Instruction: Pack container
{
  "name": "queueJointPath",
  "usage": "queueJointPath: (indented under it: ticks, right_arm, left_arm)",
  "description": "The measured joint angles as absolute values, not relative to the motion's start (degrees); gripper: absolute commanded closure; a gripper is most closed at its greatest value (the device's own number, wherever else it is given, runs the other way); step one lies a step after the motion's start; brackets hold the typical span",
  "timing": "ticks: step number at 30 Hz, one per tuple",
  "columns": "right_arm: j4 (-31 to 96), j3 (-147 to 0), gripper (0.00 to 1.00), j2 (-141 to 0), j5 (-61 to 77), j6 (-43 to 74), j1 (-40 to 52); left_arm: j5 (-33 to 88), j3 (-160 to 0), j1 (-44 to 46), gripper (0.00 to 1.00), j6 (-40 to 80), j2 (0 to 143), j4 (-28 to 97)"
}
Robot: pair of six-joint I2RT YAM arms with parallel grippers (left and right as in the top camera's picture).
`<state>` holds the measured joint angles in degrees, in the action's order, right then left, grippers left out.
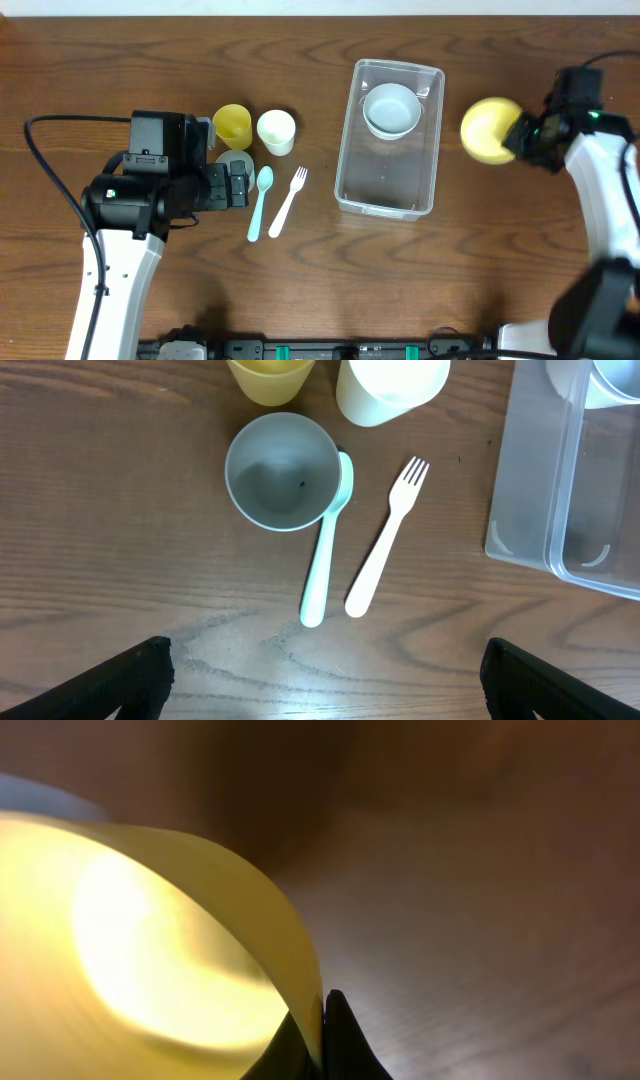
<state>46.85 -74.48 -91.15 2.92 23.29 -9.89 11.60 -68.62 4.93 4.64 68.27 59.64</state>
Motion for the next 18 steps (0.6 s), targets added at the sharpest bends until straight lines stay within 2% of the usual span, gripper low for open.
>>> queueJointPath:
  ticks: [4,8,12,18]
  right_arm:
    - [43.2,-79.0,0.99,-81.5,3.6,23.4,-2.6]
    - [42.4,-80.1,0.99,-80.4,4.7,24.3,5.6]
    - [38.4,-80.1,0.99,-90.4,5.2,26.2,10.5]
    - [30.1,-78.9,0.99,-105.9,6.0,28.1,11.5]
  left_arm:
    - [11.6,-68.6,4.9,0.02,4.6,68.3,59.6]
    - [11.6,-68.6,4.9,0.02,4.6,68.3,59.6]
    - [11.6,-68.6,4.9,0.02,4.6,68.3,59.6]
    - [11.6,-68.6,4.9,0.02,4.6,68.3,59.6]
